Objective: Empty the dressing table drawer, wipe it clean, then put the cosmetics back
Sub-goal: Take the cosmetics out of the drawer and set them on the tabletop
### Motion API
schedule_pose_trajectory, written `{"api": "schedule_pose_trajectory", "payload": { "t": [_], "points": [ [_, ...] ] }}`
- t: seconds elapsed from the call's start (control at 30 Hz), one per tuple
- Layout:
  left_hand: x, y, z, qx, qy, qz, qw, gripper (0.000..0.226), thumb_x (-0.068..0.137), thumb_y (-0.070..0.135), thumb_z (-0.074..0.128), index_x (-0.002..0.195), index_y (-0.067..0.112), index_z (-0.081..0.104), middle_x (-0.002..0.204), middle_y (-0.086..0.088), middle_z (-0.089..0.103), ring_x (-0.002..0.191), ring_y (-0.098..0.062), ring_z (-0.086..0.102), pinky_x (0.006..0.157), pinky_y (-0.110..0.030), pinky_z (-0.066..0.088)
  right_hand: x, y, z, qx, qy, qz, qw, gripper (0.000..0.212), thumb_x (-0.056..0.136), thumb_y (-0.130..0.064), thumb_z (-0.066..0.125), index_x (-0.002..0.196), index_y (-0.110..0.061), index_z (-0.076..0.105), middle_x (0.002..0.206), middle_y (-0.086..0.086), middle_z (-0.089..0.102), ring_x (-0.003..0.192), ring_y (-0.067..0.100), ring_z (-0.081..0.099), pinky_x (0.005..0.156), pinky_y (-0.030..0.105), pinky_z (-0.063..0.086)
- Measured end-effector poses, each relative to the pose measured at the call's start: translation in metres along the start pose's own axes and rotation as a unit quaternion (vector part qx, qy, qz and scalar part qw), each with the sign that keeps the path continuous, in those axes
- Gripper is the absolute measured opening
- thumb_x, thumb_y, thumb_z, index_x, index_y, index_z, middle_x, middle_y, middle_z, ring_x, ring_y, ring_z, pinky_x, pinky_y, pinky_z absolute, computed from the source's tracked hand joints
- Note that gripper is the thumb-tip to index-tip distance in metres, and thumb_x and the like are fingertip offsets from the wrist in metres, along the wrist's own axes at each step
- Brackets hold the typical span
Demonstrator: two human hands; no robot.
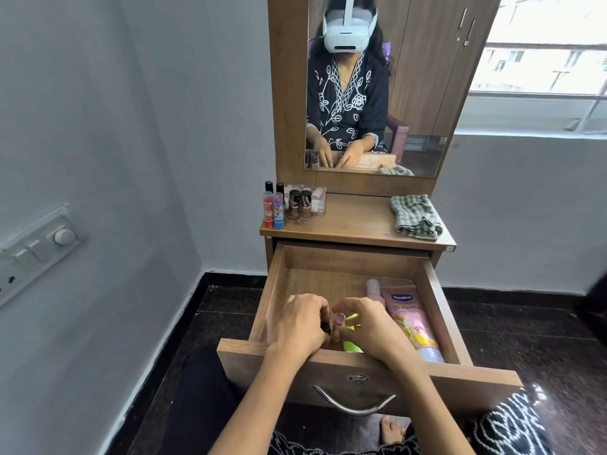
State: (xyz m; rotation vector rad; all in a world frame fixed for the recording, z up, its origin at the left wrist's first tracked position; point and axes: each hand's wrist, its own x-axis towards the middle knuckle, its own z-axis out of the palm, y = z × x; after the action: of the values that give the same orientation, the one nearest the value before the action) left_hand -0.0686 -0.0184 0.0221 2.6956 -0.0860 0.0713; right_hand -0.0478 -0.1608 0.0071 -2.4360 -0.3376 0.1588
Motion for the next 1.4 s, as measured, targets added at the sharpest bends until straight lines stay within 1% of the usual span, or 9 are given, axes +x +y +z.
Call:
{"api": "schedule_pose_trajectory", "payload": {
  "t": [0.17,0.33,0.43,0.63,0.77,0.87,0.93,1.17,1.4],
  "points": [
    [0.000,0.000,0.001,0.004,0.002,0.002,1.000,0.017,0.075,0.021,0.073,0.088,0.029,0.066,0.101,0.004,0.066,0.100,-0.016,0.056,0.068,-0.028,0.046,0.000,-0.002,0.000,-0.016,0.006,-0.003,1.000,0.018,0.080,-0.010,0.069,0.096,-0.017,0.067,0.094,-0.008,0.062,0.088,0.011,0.061,0.071,0.016,0.048],
    [-0.003,0.002,-0.002,0.017,0.013,0.017,1.000,0.017,0.078,0.026,0.070,0.094,0.029,0.067,0.105,0.002,0.066,0.103,-0.017,0.055,0.076,-0.028,0.041,-0.002,-0.003,-0.001,-0.013,0.002,-0.005,1.000,0.012,0.081,-0.011,0.069,0.093,-0.014,0.067,0.093,-0.007,0.062,0.088,0.013,0.062,0.076,0.023,0.051],
    [-0.004,0.003,-0.005,0.035,0.012,0.024,0.999,0.020,0.078,0.032,0.069,0.097,0.030,0.066,0.106,0.001,0.065,0.108,-0.019,0.050,0.090,-0.031,0.036,-0.004,-0.005,-0.002,0.003,0.014,-0.008,1.000,0.009,0.082,-0.010,0.069,0.088,-0.014,0.063,0.090,-0.007,0.061,0.084,0.013,0.062,0.066,0.014,0.045],
    [-0.009,0.006,-0.012,0.040,0.022,0.016,0.999,0.022,0.077,0.042,0.065,0.096,0.032,0.064,0.101,0.005,0.064,0.106,-0.019,0.042,0.080,-0.033,0.024,-0.009,-0.004,-0.004,0.050,0.062,-0.002,0.997,0.014,0.082,-0.015,0.070,0.082,-0.020,0.056,0.089,-0.007,0.063,0.081,0.008,0.062,0.057,0.006,0.039],
    [-0.011,0.008,-0.018,0.000,0.053,0.036,0.998,0.019,0.078,0.043,0.064,0.093,0.033,0.064,0.095,0.012,0.067,0.104,-0.012,0.046,0.080,-0.031,0.016,-0.011,-0.007,-0.008,0.124,0.087,-0.028,0.988,0.016,0.082,-0.016,0.070,0.078,-0.023,0.057,0.082,-0.014,0.065,0.079,0.001,0.065,0.060,0.004,0.041],
    [-0.010,0.009,-0.031,-0.086,0.095,0.078,0.989,0.013,0.078,0.038,0.066,0.089,0.030,0.067,0.089,0.013,0.069,0.092,-0.004,0.055,0.087,-0.024,0.032,-0.010,-0.015,-0.013,0.204,0.108,-0.060,0.971,0.017,0.082,-0.013,0.071,0.080,-0.025,0.059,0.080,-0.014,0.067,0.074,-0.006,0.066,0.062,0.006,0.044],
    [-0.008,0.011,-0.045,-0.169,0.106,0.106,0.974,0.011,0.077,0.028,0.071,0.088,0.026,0.070,0.087,0.011,0.070,0.080,0.000,0.059,0.078,-0.017,0.048,-0.005,-0.025,-0.021,0.246,0.141,-0.094,0.954,0.017,0.082,-0.013,0.071,0.084,-0.027,0.062,0.082,-0.013,0.068,0.074,-0.006,0.066,0.066,0.009,0.049],
    [0.022,0.019,-0.085,-0.330,0.215,0.141,0.908,0.021,0.078,0.012,0.071,0.097,0.021,0.068,0.091,0.007,0.065,0.074,0.003,0.063,0.064,-0.005,0.048,0.027,-0.074,-0.058,0.315,0.221,-0.167,0.908,0.018,0.083,-0.017,0.071,0.092,-0.029,0.061,0.091,-0.010,0.067,0.080,0.002,0.068,0.067,0.017,0.054],
    [0.072,0.013,-0.095,-0.327,0.366,0.096,0.866,0.020,0.080,0.012,0.070,0.100,0.011,0.071,0.096,-0.003,0.065,0.079,-0.003,0.060,0.072,-0.008,0.049,0.080,-0.104,-0.066,0.332,0.288,-0.175,0.881,0.016,0.086,-0.018,0.067,0.096,-0.025,0.056,0.087,-0.013,0.062,0.075,-0.002,0.063,0.069,0.020,0.055]
  ]
}}
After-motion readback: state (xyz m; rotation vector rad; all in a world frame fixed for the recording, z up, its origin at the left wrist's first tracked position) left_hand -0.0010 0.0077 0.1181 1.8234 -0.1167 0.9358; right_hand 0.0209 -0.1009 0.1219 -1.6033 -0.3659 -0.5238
